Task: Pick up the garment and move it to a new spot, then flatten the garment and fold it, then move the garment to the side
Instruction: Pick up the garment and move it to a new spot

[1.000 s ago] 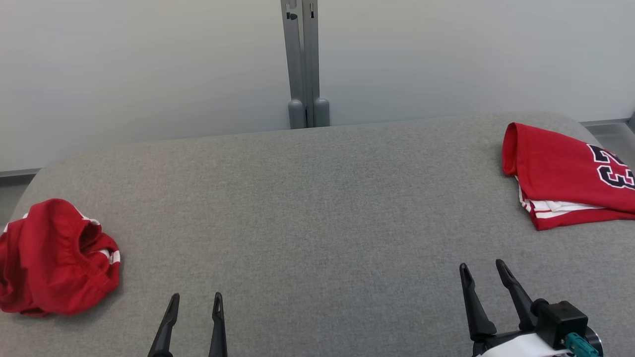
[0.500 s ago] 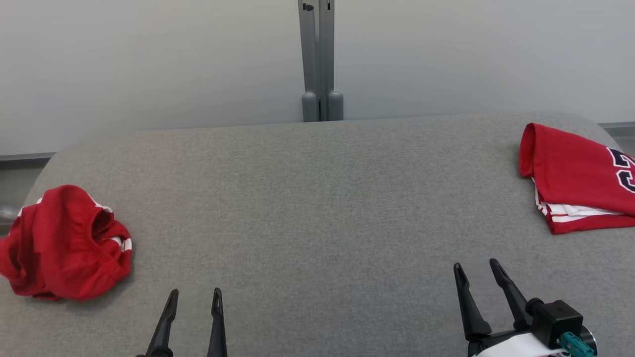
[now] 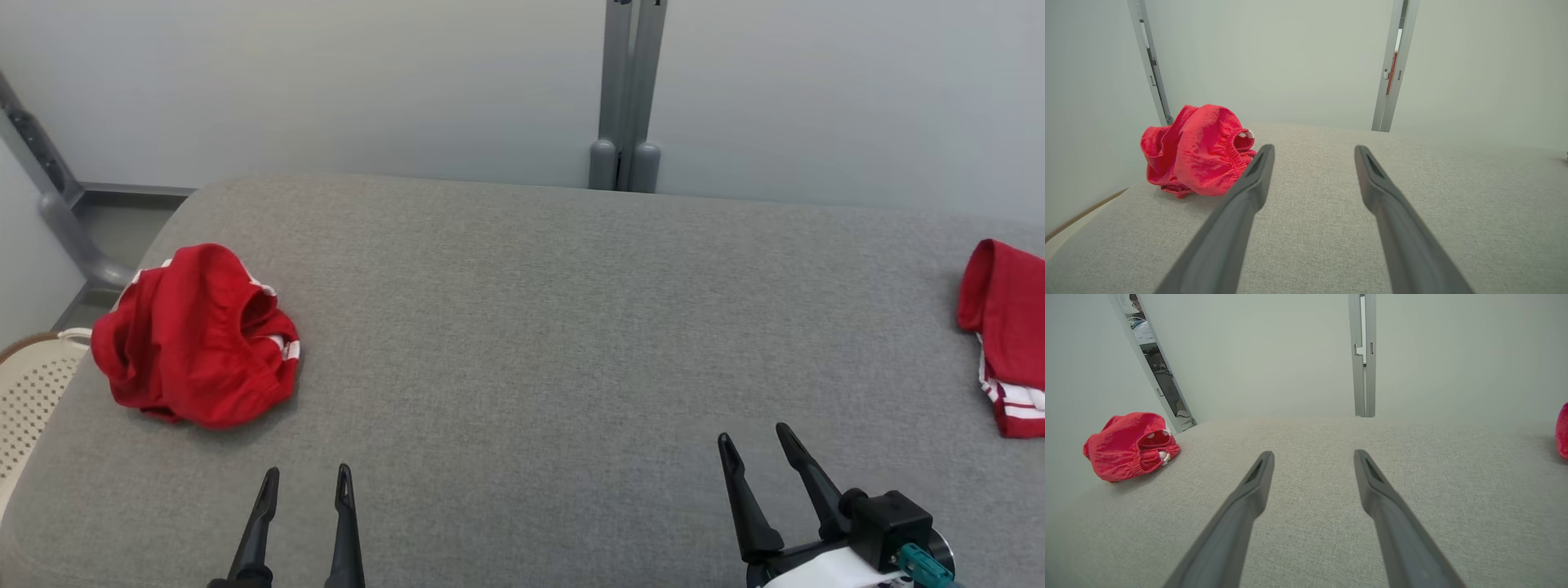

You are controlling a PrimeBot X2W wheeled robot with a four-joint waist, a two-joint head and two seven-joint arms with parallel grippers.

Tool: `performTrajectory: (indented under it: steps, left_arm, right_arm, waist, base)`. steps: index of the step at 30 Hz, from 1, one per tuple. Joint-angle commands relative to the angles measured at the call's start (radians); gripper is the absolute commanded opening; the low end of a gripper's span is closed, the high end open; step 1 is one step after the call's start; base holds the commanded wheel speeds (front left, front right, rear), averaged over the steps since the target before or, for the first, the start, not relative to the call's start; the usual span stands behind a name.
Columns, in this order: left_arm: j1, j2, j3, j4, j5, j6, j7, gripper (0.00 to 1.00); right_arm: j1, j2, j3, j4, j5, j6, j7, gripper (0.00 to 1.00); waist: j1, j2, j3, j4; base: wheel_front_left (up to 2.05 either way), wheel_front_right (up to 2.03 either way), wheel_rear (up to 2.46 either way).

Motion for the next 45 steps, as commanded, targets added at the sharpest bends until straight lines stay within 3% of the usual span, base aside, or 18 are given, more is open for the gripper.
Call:
performTrajectory:
  steps: [1, 23, 35, 41, 45]
  left_arm:
    - [-0.001, 0.001, 0.004, -0.005, -0.005, 0.003, 0.000, 1.00]
    - [0.008, 0.001, 0.000, -0.016, -0.001, 0.028, 0.000, 1.00]
    - [-0.059, 0.001, -0.014, -0.043, -0.017, 0.053, 0.000, 1.00]
    - [-0.213, 0.001, -0.017, -0.006, -0.028, 0.029, 0.000, 1.00]
    - [-0.371, 0.001, -0.005, 0.099, -0.037, -0.002, 0.000, 1.00]
  right_arm:
    - [-0.009, -0.003, 0.004, 0.000, 0.001, -0.002, -0.003, 1.00]
    - [0.004, -0.008, 0.027, -0.001, 0.007, -0.002, -0.003, 1.00]
    - [-0.043, -0.062, 0.028, -0.013, 0.004, -0.002, -0.003, 1.00]
    - [-0.075, -0.125, 0.023, -0.027, -0.007, -0.002, -0.003, 1.00]
    - [-0.104, -0.170, 0.019, -0.039, -0.011, -0.002, -0.003, 1.00]
  waist:
    - [0.0000, 0.0000, 0.010, 0.061]
    - [0.0000, 0.0000, 0.037, 0.290]
    - [0.0000, 0.0000, 0.136, 0.313]
    - [0.0000, 0.0000, 0.234, 0.285]
    - [0.0000, 0.0000, 0.297, 0.258]
  base:
    - [0.00, 0.00, 0.00]
    - [0.00, 0.00, 0.00]
    - [0.00, 0.00, 0.00]
    - [0.00, 0.00, 0.00]
    - [0.00, 0.00, 0.00]
